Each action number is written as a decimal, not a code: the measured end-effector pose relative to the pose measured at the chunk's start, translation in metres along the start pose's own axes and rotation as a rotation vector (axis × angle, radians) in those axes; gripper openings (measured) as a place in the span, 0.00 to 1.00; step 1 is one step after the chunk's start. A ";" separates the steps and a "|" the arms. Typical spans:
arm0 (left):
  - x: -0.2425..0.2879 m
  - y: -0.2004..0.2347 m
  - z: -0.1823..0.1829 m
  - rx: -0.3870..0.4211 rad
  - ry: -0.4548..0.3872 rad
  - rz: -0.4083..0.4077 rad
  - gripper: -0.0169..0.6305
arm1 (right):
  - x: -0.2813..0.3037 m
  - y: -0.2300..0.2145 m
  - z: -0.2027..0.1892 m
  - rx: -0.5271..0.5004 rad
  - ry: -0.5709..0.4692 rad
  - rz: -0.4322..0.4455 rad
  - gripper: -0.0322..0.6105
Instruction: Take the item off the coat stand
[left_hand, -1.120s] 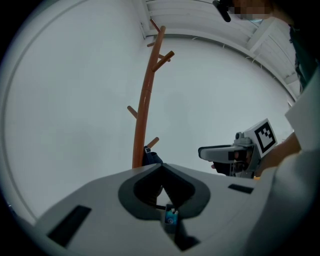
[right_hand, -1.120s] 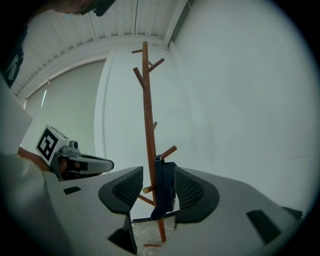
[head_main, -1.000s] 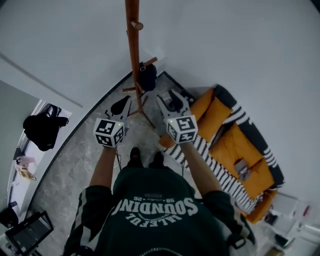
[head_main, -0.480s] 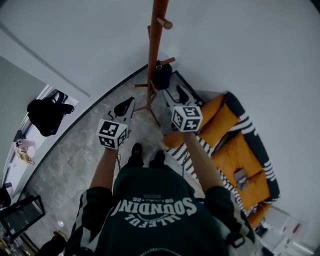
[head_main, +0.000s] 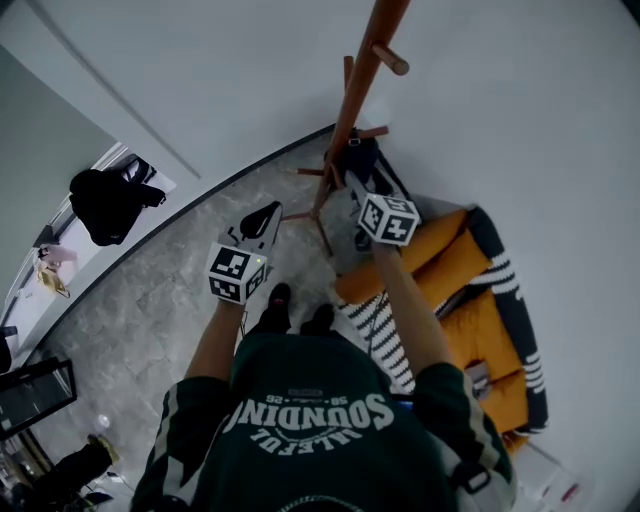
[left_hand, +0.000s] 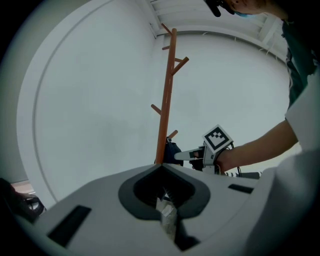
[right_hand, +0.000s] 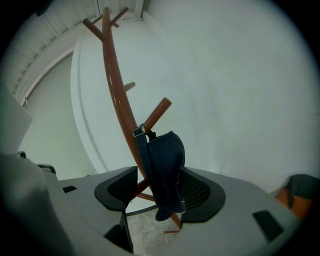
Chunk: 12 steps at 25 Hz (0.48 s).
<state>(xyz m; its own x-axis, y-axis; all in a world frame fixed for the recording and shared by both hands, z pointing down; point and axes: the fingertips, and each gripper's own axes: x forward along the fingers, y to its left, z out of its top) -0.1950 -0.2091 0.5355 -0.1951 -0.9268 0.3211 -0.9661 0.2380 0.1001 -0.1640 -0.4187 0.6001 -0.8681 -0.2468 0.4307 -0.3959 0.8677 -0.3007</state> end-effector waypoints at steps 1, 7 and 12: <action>-0.001 0.001 -0.001 -0.003 0.001 0.007 0.03 | 0.005 -0.002 -0.001 0.009 0.008 -0.002 0.42; -0.005 0.011 -0.006 -0.017 0.012 0.037 0.03 | 0.024 -0.004 0.002 0.014 0.044 0.006 0.42; -0.005 0.012 -0.004 -0.014 0.013 0.038 0.03 | 0.026 0.000 0.005 -0.042 0.052 0.036 0.25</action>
<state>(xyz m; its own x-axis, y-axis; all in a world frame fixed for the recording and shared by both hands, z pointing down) -0.2051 -0.2004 0.5391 -0.2297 -0.9131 0.3368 -0.9555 0.2774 0.1003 -0.1882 -0.4268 0.6070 -0.8644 -0.1933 0.4641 -0.3509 0.8931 -0.2815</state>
